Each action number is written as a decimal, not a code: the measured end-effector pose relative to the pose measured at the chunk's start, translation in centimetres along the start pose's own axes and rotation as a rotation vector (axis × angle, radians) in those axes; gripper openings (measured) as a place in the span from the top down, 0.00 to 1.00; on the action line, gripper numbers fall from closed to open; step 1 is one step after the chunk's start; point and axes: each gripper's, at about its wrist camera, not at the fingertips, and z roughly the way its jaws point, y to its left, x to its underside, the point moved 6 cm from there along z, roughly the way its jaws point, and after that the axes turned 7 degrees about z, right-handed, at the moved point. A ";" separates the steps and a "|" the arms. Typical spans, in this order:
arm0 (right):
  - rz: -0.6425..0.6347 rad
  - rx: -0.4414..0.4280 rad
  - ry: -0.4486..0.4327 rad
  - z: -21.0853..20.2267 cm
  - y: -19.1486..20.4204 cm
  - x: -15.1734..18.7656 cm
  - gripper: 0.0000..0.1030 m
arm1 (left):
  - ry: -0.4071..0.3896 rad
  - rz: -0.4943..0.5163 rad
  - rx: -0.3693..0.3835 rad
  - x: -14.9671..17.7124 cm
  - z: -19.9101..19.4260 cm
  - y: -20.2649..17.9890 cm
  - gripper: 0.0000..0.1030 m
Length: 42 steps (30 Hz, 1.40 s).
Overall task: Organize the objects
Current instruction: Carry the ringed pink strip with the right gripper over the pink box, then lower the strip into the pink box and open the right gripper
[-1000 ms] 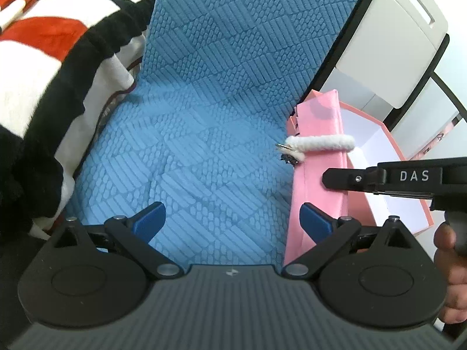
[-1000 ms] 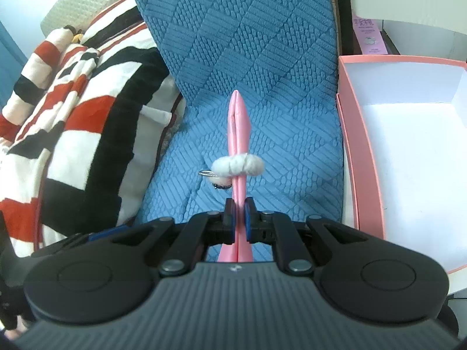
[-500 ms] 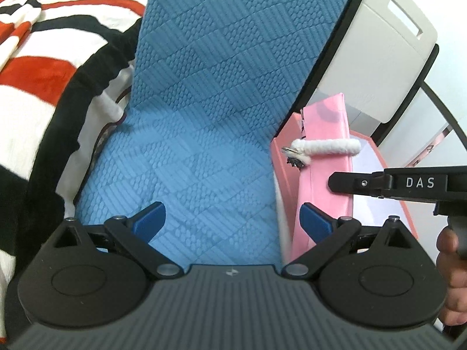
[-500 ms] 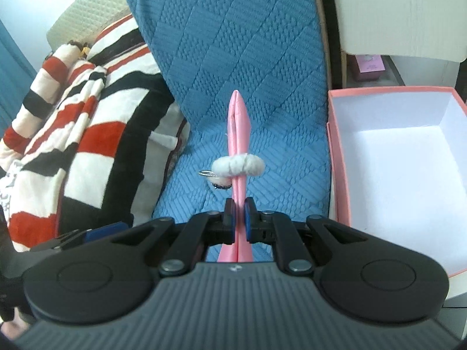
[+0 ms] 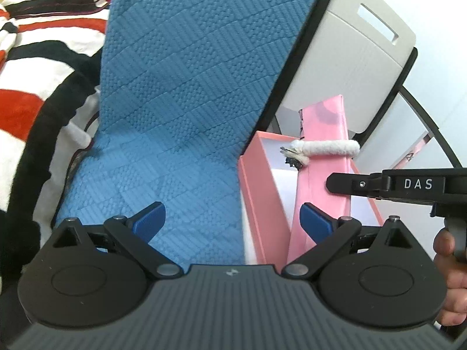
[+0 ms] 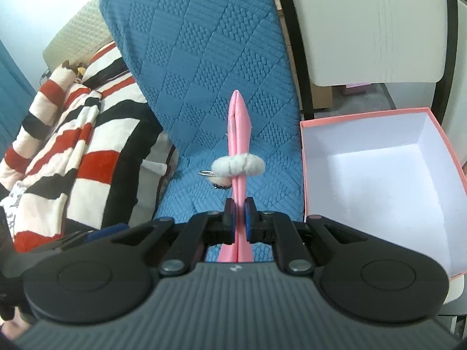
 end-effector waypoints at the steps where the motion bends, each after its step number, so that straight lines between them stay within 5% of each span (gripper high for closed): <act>1: 0.002 0.002 -0.003 -0.2 -0.2 -0.2 0.91 | 0.000 0.002 0.003 -0.2 0.1 -0.4 0.03; 20: 0.072 0.033 -0.064 -2.1 -7.8 -3.0 0.91 | 0.014 0.065 0.054 -3.4 4.8 -7.8 0.02; 42: 0.155 0.143 -0.015 5.3 -19.0 -2.8 0.90 | 0.137 0.123 0.088 -3.7 16.0 -11.5 0.02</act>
